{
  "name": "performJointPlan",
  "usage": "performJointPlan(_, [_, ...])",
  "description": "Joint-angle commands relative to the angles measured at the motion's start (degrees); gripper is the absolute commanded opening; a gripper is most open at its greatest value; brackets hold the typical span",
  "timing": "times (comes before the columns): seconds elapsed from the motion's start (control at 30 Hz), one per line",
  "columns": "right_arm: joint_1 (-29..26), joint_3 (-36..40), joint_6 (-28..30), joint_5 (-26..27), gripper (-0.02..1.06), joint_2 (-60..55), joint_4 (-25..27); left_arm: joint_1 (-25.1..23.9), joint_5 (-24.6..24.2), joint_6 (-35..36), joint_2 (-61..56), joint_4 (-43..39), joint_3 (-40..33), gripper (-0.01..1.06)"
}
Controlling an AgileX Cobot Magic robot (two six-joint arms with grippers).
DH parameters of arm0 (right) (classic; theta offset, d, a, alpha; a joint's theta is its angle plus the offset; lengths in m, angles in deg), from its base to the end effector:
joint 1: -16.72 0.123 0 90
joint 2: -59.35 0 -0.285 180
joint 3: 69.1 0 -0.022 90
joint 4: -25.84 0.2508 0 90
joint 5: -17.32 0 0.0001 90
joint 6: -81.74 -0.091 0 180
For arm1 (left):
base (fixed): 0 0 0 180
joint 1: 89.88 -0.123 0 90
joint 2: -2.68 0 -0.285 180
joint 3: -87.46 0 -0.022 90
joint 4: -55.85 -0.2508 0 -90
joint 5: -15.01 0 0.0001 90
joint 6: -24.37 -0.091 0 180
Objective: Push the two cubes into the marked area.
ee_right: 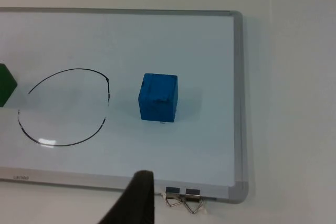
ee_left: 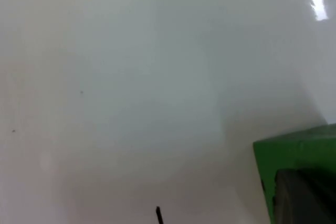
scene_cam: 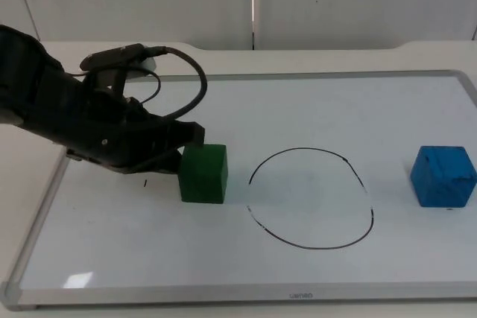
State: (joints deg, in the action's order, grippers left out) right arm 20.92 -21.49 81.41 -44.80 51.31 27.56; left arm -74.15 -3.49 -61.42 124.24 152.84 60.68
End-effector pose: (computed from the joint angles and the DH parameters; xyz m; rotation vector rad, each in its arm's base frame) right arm -0.0073 0.0019 0.2801 -0.0715 2.0549 0.0850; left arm 0.3270 -0.1220 0.0923 0.2206 2.5716 -0.5908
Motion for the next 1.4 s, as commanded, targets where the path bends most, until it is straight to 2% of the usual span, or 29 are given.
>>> performJointPlan(0.0, [-0.5,0.1,0.0,0.4,1.05,0.2,0.0,1.0,-0.6,-0.4,0.1,1.1,0.2,0.00])
performJointPlan(0.77, [-0.5,0.1,0.0,0.4,1.05,0.2,0.0,5.0,-0.2,-0.4,0.1,2.8,0.2,0.00])
performJointPlan(1.23, [-0.5,0.1,0.0,0.4,1.05,0.2,0.0,5.0,-0.2,-0.4,0.1,0.9,0.2,0.00])
performJointPlan(1.37, [-0.5,0.1,0.0,0.4,1.05,0.2,0.0,5.0,-2.0,-0.4,0.1,0.2,0.1,0.00])
